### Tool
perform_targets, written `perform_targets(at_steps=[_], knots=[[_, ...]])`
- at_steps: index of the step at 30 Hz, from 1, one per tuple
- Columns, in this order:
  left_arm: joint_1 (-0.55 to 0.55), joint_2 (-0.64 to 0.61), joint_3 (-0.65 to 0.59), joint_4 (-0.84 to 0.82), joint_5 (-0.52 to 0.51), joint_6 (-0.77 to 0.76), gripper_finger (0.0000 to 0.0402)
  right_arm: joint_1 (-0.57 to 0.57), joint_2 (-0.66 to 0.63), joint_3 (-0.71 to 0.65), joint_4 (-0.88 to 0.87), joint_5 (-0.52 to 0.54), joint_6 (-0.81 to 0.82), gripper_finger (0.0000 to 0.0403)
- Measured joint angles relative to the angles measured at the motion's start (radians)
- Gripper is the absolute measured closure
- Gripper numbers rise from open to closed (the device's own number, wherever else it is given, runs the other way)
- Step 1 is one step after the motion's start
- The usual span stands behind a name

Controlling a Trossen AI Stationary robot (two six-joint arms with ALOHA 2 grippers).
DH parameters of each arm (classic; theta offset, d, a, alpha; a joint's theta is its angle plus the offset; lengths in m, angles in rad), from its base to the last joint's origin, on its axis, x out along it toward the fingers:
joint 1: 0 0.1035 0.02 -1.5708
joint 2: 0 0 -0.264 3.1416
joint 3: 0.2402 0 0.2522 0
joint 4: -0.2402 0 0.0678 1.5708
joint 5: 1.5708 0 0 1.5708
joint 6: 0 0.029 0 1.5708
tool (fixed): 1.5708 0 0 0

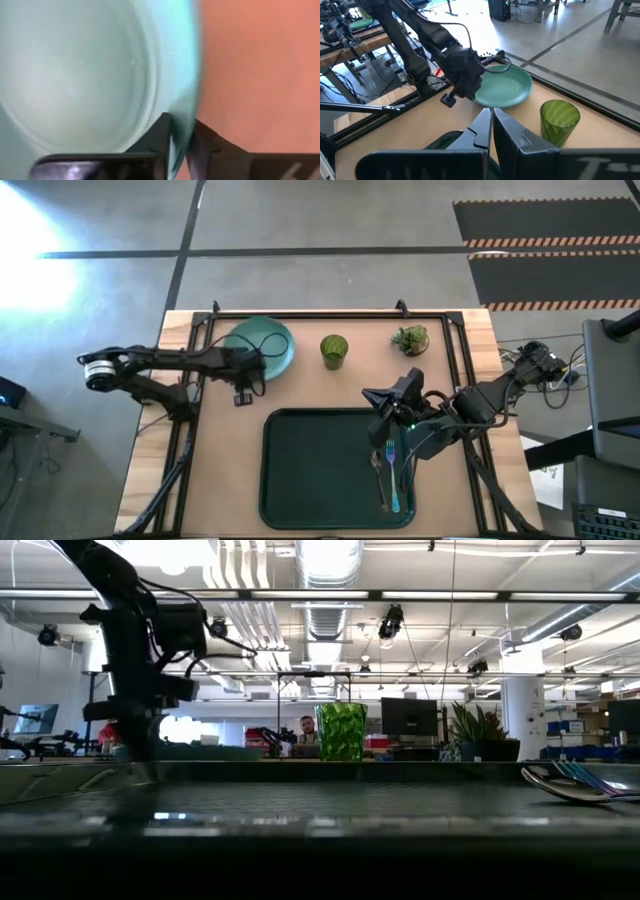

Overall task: Pick and place plate/cup/fork/spoon on tray
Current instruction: Put the light green plate on the serving tray beside the spoon

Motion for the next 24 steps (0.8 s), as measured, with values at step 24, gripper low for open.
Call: perform_targets(at_steps=[24], knots=[[-0.324,-0.211,0.172,-0.13,0.033,-0.229,0.0401,0.0,0.0,-0.001,-0.002,0.008,-0.006,0.0394]])
